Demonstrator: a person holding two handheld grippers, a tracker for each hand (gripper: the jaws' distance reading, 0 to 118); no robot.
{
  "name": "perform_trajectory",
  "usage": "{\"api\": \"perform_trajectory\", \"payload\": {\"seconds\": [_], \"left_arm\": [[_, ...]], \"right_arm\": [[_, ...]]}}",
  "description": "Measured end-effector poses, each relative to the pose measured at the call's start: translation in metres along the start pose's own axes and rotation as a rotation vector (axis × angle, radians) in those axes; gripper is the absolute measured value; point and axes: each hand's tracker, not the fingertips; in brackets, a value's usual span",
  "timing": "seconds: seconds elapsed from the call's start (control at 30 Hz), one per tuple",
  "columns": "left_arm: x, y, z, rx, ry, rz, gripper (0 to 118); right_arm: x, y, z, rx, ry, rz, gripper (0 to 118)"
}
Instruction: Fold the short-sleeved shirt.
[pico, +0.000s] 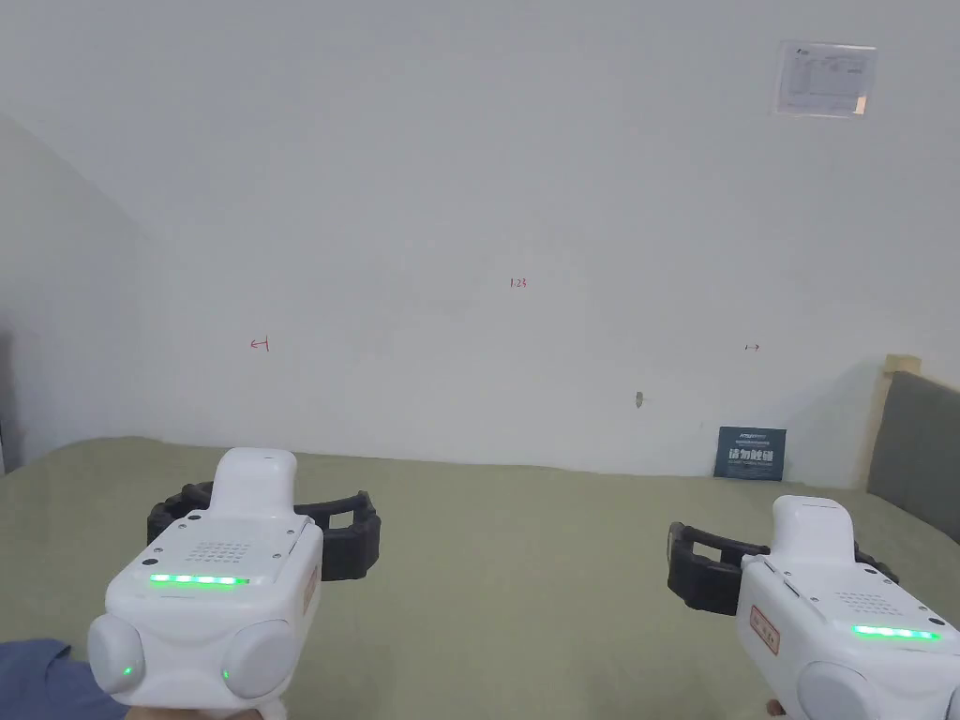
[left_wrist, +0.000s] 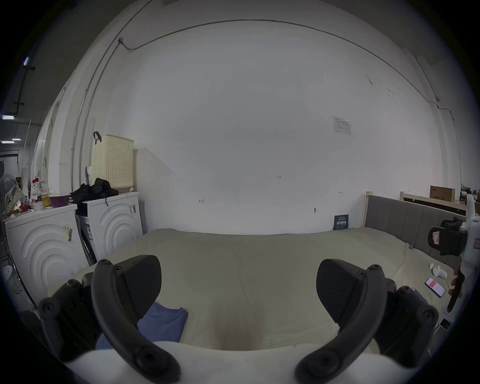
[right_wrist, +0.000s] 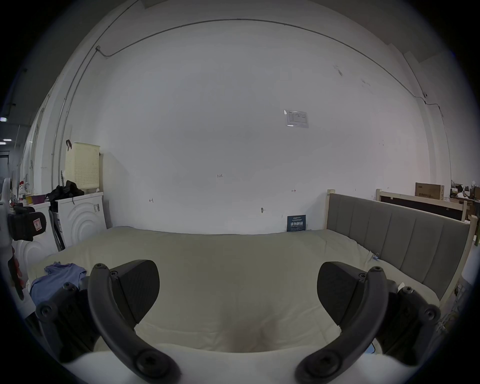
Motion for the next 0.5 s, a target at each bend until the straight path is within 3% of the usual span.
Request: {"api": "perform_trajectory", "payload": {"seconds": [0.5], "left_arm": [[-0.0009, -0.0008, -0.0022, -0.004, -0.001, 0.007, 118]], "right_arm": [[-0.001, -0.0009, -0.0028, -0.006, 0.006, -0.003, 118]]}}
